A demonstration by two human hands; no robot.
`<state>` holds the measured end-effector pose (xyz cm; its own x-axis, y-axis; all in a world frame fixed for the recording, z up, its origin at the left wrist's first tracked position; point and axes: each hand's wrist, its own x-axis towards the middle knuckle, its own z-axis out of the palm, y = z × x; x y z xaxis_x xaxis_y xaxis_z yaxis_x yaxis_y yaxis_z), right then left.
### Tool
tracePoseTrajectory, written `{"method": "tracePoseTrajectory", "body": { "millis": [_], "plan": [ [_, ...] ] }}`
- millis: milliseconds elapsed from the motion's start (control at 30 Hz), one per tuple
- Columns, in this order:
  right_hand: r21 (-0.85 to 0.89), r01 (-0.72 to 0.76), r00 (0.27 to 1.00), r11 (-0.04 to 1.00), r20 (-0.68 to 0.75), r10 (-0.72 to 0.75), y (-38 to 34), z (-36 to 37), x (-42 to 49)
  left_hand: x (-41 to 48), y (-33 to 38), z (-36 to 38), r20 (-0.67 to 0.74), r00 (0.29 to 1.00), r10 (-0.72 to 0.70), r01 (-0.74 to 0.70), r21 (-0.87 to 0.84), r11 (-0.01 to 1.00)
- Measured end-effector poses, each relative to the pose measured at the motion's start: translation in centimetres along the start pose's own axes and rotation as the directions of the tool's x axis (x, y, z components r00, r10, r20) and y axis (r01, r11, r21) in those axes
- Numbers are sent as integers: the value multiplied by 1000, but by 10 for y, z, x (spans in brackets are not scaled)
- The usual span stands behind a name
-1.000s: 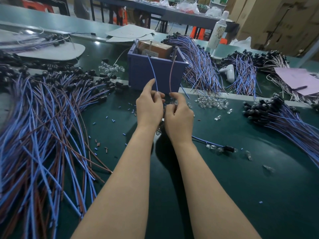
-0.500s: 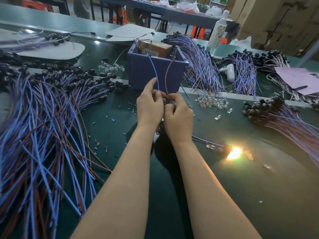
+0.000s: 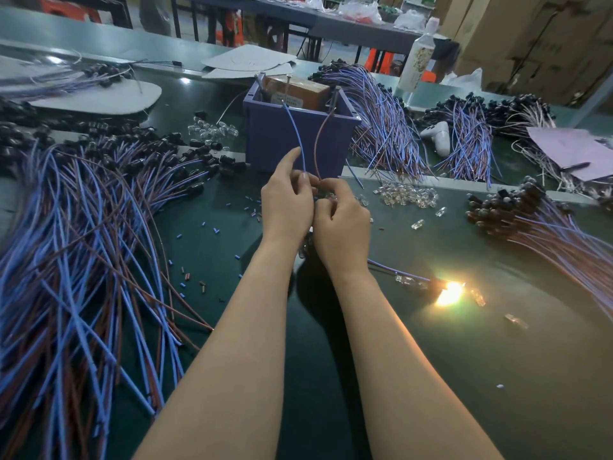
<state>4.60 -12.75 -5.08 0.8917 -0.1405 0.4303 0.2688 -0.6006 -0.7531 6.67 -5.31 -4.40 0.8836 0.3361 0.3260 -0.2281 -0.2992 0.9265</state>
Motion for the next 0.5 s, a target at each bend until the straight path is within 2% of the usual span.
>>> {"method": "tracePoseTrajectory", "body": {
  "millis": [133, 300, 400, 500],
  "plan": [
    [-1, -17, 1000, 1000, 24, 17, -1, -2, 0, -1, 5, -2, 7, 999, -42, 42, -42, 998],
    [-24, 31, 977, 999, 212, -25, -12, -19, 10, 2, 26, -3, 51, 996, -67, 75, -171, 982],
    [-99, 132, 957, 986, 274, -101, -20, -45, 22, 0, 51, -2, 32, 999, 21, -14, -229, 973],
    [-242, 168, 974, 956, 193, -122, -25, -83, 35, -4, 93, 7, 47, 976, 212, -190, -285, 939]
  ]
}}
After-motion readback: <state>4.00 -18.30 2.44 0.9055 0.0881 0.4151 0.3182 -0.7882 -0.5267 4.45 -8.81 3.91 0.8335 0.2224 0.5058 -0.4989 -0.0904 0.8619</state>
